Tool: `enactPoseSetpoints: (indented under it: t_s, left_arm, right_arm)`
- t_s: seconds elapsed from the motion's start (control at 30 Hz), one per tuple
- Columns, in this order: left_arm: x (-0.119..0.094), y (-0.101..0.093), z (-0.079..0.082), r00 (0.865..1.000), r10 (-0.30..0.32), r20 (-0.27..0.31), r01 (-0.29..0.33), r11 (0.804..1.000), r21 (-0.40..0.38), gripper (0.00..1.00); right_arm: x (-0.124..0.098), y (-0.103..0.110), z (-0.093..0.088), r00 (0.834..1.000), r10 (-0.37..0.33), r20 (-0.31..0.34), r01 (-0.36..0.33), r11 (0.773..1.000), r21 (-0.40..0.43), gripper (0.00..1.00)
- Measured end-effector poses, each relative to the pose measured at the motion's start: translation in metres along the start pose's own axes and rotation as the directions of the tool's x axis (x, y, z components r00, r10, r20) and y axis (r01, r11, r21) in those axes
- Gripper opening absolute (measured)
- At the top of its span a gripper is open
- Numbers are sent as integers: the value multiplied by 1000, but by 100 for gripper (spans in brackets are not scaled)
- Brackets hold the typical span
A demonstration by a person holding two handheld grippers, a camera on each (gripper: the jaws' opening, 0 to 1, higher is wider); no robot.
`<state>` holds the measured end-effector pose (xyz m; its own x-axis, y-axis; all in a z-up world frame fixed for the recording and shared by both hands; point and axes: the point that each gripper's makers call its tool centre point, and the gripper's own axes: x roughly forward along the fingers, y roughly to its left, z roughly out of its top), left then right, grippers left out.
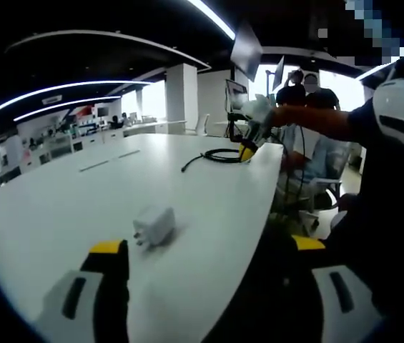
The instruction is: Plug the desk Type‑C cable into the charger adapter.
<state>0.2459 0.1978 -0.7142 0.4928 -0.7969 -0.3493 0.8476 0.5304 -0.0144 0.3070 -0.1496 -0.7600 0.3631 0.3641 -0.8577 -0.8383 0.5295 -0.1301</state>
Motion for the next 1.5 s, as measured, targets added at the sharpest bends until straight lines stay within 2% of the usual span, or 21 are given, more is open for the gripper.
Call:
enactPoseSetpoints:
  t_s: [0.07, 0.13, 0.2, 0.53, 0.8, 0.93, 1.17, 1.5]
  left_arm:
    - [0, 0, -1, 1000, 0, -2, 0, 1000, 1, 92]
    - [0, 0, -1, 1000, 0, -1, 0, 1000, 0, 92]
    - [1, -1, -1, 1000, -1, -1, 1, 1000, -1, 92]
    - [-1, -2, -3, 1000, 4, -5, -4, 1000, -1, 92]
    - [0, -3, -4, 1000, 1, -5, -1, 1000, -1, 91]
    - [-1, -3, -3, 1000, 0, -4, 0, 1000, 1, 91]
    - [-4, -1, -4, 1000, 6, -6, -6, 1000, 0, 91]
    - [0, 1, -5, 1000, -3, -8, 3, 1000, -4, 91]
  right_arm:
    - [0, 5, -1, 1000, 19, -1, -19, 997, -69, 6]
    - [-1, 11, -1, 1000, 31, 2, -30, 997, -76, 15]
    - [-1, 9, 1, 1000, 24, 5, -23, 997, -74, 19]
    - [0, 5, 8, 999, 3, 49, 0, 999, -55, 19]
    - [3, -10, 32, 985, -52, 165, 45, 998, 49, 19]
    - [9, -15, 39, 978, -71, 197, 50, 992, 112, 21]
    - [21, -17, 42, 974, -79, 210, 45, 986, 158, 23]
    - [26, -23, 40, 972, -98, 216, 50, 975, 217, 23]
